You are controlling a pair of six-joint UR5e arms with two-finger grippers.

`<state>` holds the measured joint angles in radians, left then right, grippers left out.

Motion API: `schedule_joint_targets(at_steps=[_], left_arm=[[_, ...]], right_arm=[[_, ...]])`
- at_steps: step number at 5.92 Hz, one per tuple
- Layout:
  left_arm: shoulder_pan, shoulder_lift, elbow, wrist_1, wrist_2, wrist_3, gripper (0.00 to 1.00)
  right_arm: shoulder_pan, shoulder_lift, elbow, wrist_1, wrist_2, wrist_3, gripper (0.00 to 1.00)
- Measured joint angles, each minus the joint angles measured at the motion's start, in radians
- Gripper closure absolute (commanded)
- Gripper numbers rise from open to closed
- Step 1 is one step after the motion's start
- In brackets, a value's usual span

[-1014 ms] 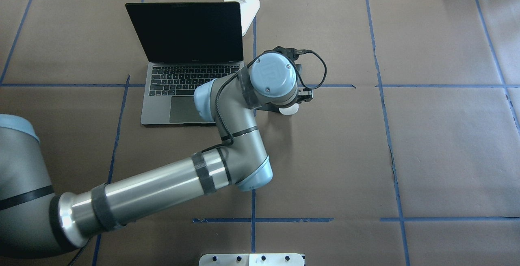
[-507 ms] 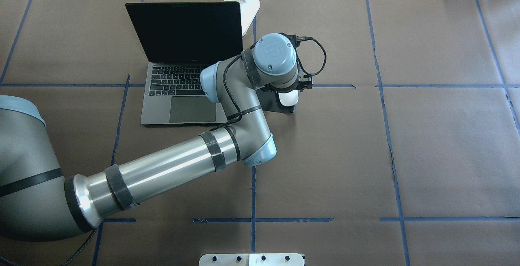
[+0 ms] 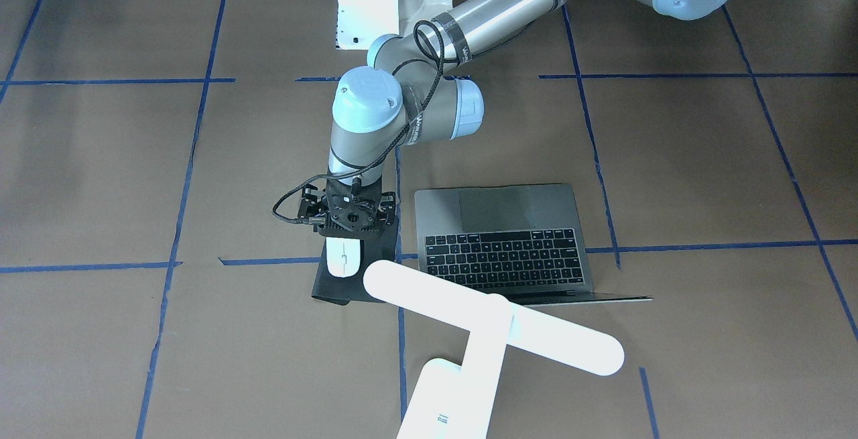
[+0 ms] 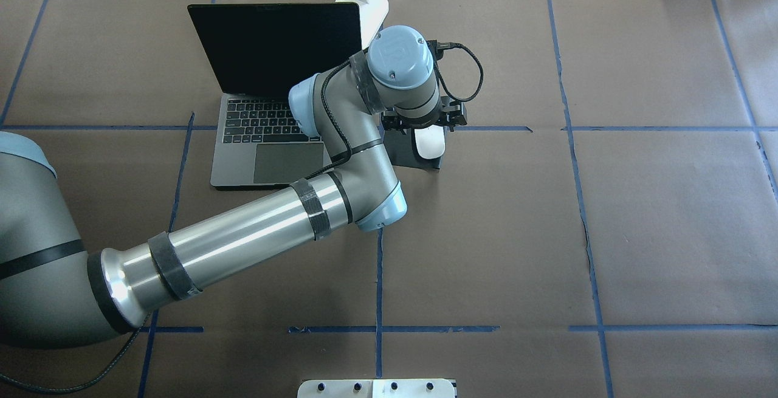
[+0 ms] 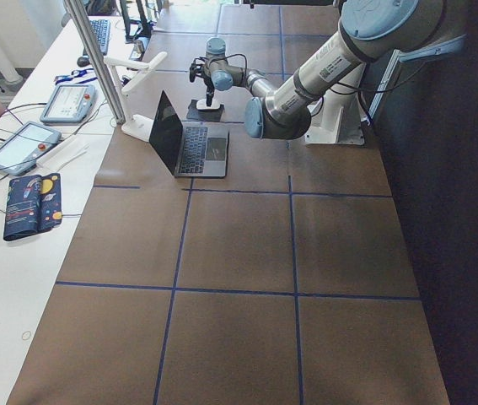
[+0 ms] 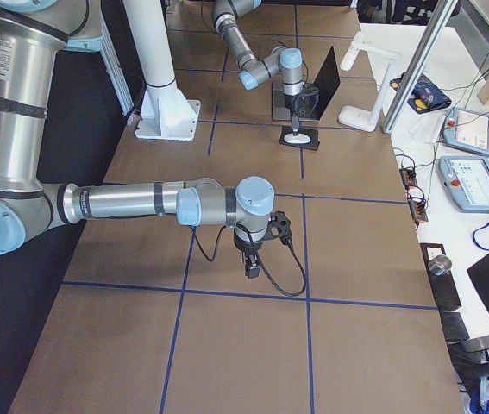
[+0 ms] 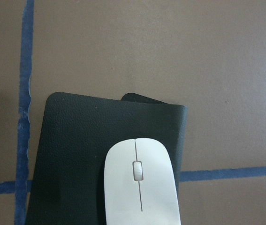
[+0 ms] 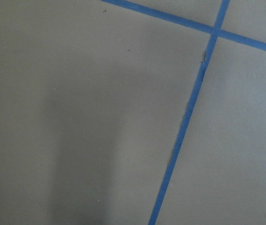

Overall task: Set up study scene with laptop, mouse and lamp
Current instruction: 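Lower the mouse onto the pad and open the left gripper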

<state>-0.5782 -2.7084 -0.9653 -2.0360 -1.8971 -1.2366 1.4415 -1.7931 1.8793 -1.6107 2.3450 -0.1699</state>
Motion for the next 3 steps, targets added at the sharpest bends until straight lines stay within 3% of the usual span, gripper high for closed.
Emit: schedule_joint_targets(at_steps=[1, 3], left_arm=[[-0.01, 0.053, -0.101, 0.075, -0.042, 0.002, 0.0], [-0.021, 0.318, -0.502, 0.285, -0.062, 0.1, 0.0]], right_arm=[[0.0, 0.001, -0.001, 0.0, 0.002, 0.0, 0.0], [-0.001, 0.019, -0.02, 0.0, 0.003, 0.0, 0.0]])
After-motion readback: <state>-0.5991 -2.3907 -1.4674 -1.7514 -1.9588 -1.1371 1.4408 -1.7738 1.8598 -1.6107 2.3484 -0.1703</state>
